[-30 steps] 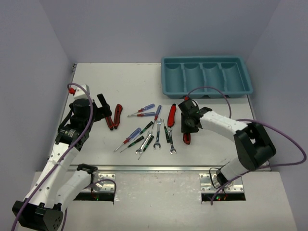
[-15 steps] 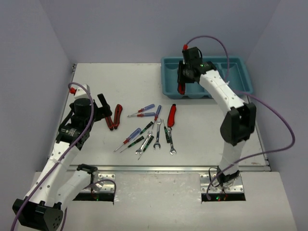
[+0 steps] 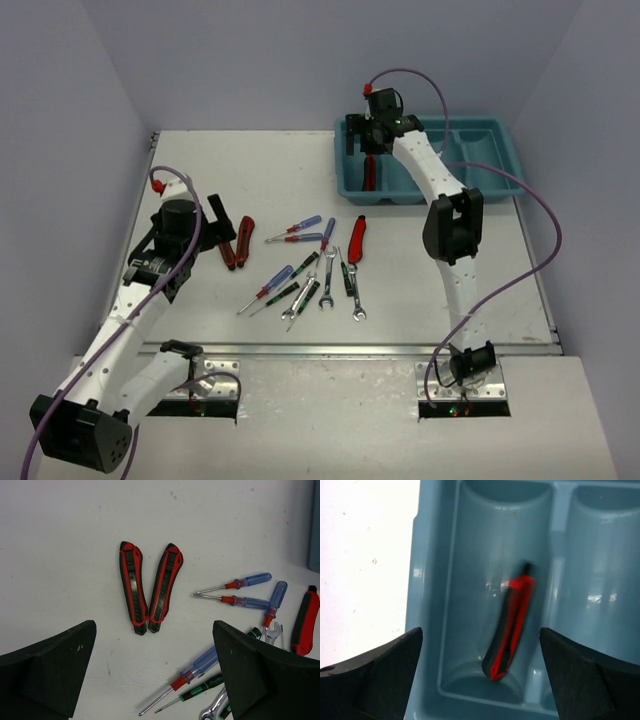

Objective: Sort the tools into containers

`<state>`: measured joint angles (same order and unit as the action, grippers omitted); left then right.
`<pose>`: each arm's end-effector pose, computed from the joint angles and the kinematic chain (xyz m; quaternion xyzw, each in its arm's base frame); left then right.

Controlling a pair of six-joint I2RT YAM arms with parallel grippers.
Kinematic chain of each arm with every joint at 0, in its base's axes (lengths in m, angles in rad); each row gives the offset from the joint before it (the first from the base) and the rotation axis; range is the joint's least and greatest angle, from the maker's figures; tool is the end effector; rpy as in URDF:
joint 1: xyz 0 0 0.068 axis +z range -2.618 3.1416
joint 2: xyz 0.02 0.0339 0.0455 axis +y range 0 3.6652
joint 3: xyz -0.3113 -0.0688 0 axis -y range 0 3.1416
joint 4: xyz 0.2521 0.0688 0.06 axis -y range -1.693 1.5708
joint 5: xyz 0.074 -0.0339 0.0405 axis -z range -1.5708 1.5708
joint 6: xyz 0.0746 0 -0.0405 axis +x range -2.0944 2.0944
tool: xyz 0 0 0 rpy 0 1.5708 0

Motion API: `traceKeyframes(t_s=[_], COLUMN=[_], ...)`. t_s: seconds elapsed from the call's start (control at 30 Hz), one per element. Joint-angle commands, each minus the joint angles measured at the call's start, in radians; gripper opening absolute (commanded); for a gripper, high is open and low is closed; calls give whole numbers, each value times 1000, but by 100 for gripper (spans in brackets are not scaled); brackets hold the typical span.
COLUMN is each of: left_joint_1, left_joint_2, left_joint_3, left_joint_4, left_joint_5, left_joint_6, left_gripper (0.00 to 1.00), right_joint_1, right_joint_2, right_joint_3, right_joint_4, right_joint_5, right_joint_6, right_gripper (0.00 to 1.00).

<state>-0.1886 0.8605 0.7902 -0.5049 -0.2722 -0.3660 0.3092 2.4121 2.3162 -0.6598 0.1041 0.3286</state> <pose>0.1954 -0.0169 0.3123 -0.1416 0.8614 -0.0149 0.4876 0.5897 0.1803 0.2549 0.0295 0.9166 0.0787 0.3908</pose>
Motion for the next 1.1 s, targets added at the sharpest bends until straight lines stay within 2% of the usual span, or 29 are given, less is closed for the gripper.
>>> traceKeyframes(t_s=[0.0,0.1,0.2,0.3,0.43,0.53,0.73,1.07], left_joint_1=[-2,-2,25,64,77,86,100,125], left_joint_2=[59,125,294,426,641,772,830,886], left_joint_3=[49,93,155,191,268,311,290,215], left_joint_4=[-5,-4,-33,-16,-7,-24,19,84], left_joint_5=[28,52,-55,-51,-99,-126,-142,-134], left_joint_6=[-120,-182,-314,-389,-430,-455,-485,-497], left_gripper=[100,100,100,100,100,96,87,78], right_joint_1=[1,1,2,4,2,4,4,57], right_joint_2=[-236,-331,-430,-569,-788,-830,-836,-805], right_joint_3=[-119,-159,-161,-337,-719,-831,-993,-1024], right_joint_4=[134,115,-2,12,190,208,262,296], right_joint_5=[15,-11,-85,-155,-223,-249,-337,-349], right_joint_6=[-42,-35,-9,7,52,65,118,131], right_gripper=[99,99,99,99,99,99,99,99])
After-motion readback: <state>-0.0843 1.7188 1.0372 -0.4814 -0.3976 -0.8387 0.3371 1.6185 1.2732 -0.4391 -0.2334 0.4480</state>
